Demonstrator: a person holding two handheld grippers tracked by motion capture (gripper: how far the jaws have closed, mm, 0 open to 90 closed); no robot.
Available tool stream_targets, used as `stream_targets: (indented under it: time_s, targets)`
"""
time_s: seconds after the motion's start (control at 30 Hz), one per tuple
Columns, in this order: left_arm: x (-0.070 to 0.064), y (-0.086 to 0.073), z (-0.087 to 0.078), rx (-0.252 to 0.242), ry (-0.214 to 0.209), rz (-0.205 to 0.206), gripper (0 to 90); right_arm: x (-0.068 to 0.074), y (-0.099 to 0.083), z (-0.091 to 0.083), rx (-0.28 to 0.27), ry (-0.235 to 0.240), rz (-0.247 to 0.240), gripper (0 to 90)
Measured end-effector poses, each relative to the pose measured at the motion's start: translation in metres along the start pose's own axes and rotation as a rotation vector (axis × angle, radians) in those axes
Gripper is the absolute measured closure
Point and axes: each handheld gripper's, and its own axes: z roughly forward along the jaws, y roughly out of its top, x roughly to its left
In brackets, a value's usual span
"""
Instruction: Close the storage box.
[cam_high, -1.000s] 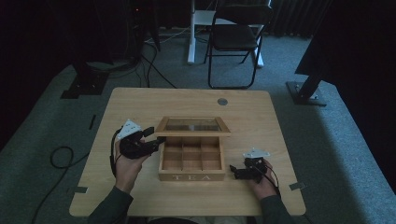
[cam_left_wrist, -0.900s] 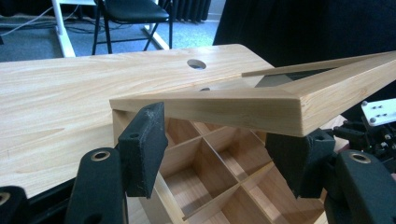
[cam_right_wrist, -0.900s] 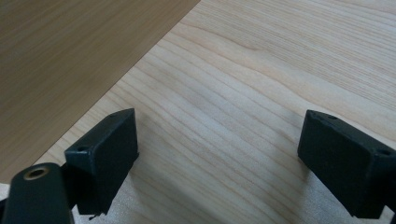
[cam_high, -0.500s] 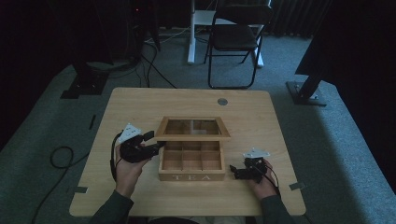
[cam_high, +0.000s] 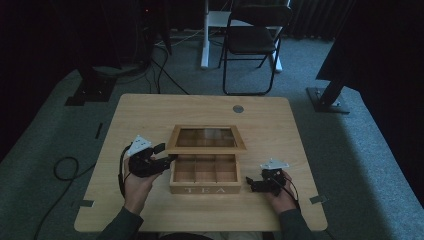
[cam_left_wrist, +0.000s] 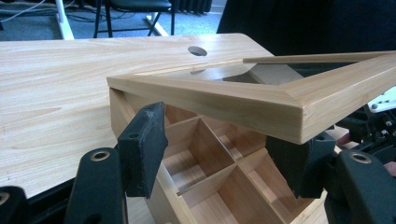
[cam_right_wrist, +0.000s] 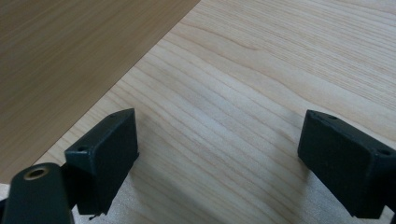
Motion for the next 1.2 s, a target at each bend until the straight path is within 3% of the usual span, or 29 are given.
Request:
stream_targets:
  time_s: [0.67,1.2]
  targets:
    - [-0.003,-0.02,-0.003,0.022,-0.017,-0.001,38.4,0.0,0.0,0.0,0.001,0.0,0.002,11.8]
    - [-0.008,-0.04,-0.004,0.035,-0.009,0.047,38.1,0.0,0.0,0.0,0.002,0.0,0.002,11.8]
